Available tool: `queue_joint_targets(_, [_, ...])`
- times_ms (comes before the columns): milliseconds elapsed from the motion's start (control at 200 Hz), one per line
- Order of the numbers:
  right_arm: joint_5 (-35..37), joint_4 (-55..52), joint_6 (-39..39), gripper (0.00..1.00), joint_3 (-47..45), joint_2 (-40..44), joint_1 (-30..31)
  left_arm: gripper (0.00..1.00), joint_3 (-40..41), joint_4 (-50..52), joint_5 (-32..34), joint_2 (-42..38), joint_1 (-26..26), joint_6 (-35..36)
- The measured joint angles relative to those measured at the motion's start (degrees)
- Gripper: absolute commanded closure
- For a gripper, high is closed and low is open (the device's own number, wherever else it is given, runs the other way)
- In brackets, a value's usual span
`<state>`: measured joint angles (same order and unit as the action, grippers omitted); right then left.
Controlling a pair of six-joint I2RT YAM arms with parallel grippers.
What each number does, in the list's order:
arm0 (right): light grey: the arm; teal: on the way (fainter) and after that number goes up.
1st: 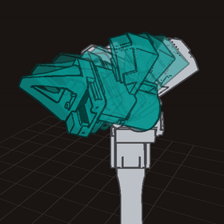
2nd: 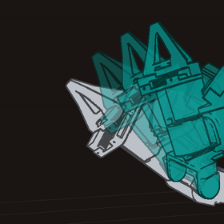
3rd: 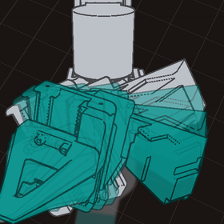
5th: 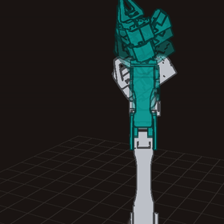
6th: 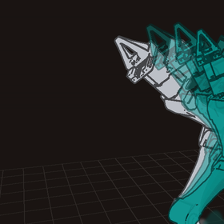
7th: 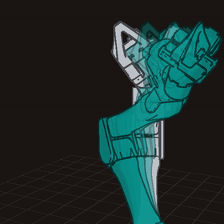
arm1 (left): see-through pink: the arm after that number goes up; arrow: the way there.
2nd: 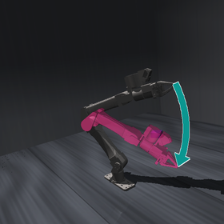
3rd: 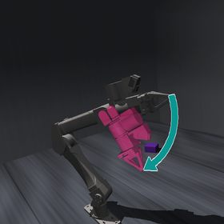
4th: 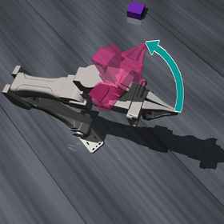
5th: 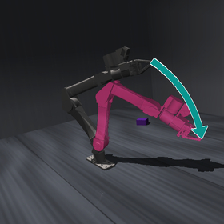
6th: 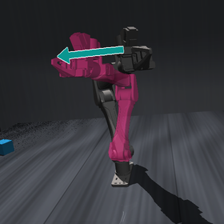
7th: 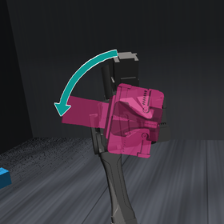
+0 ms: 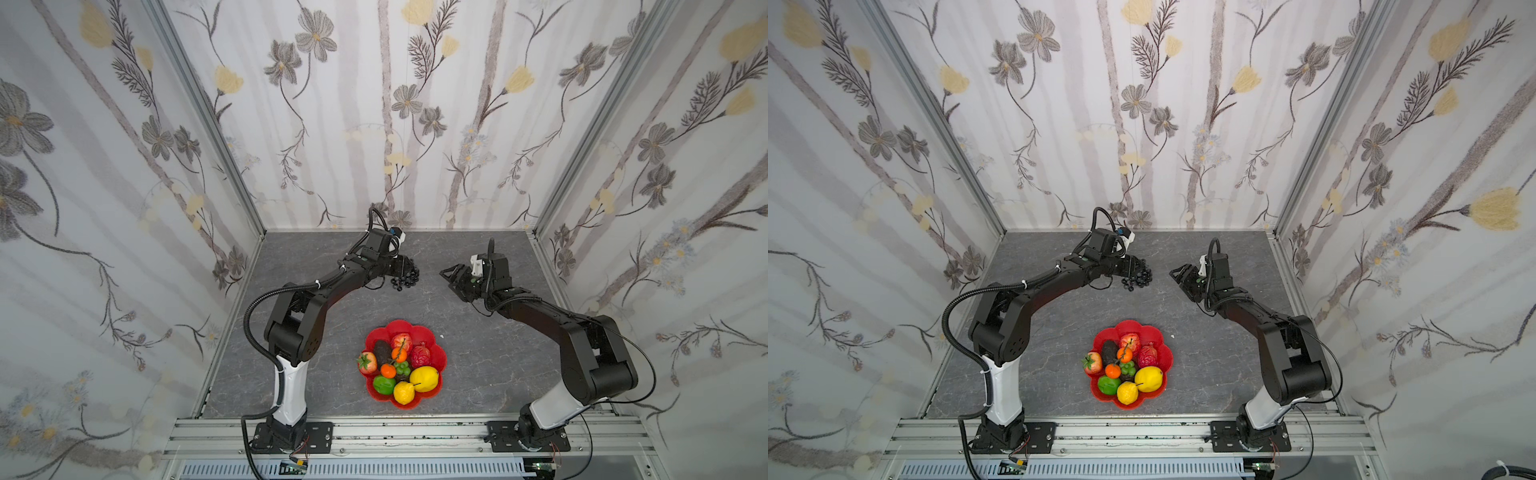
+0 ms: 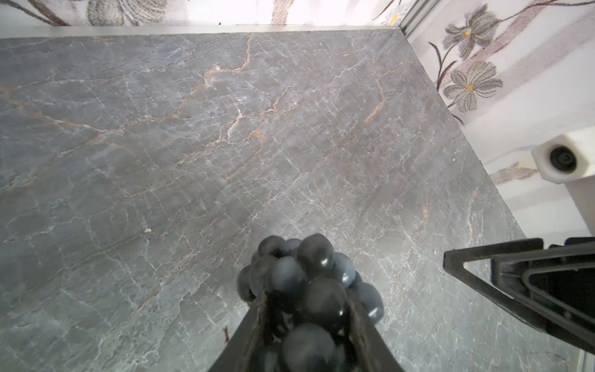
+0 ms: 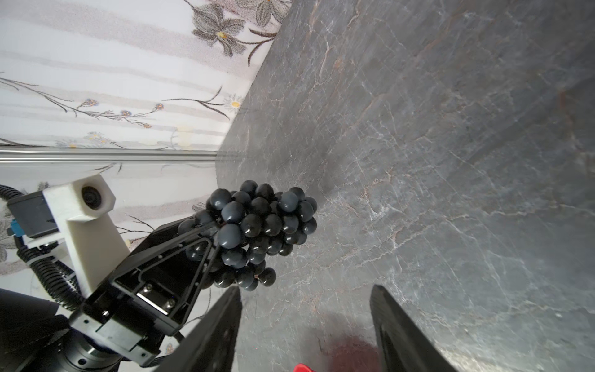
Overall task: Arrange fruit in a fruit bowl
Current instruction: Pick up the fruits from the top-center of the table, then place the fruits in the fruit bowl.
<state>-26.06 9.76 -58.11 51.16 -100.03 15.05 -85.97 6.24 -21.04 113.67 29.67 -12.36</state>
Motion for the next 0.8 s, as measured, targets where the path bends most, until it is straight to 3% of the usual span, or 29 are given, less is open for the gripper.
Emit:
queue_joint_targets(310, [0.35, -3.23, 4.72, 0.34, -7.19, 7.17, -0.33, 0.67, 8.85, -0.24, 0.7, -8.52, 3.34, -2.73])
queue_joint_targets(799, [1.9, -10.69, 9.6, 0.33, -13.35, 20.13, -0.37, 0.67, 19.04, 4.46, 2.47, -25.57, 13.18, -4.15])
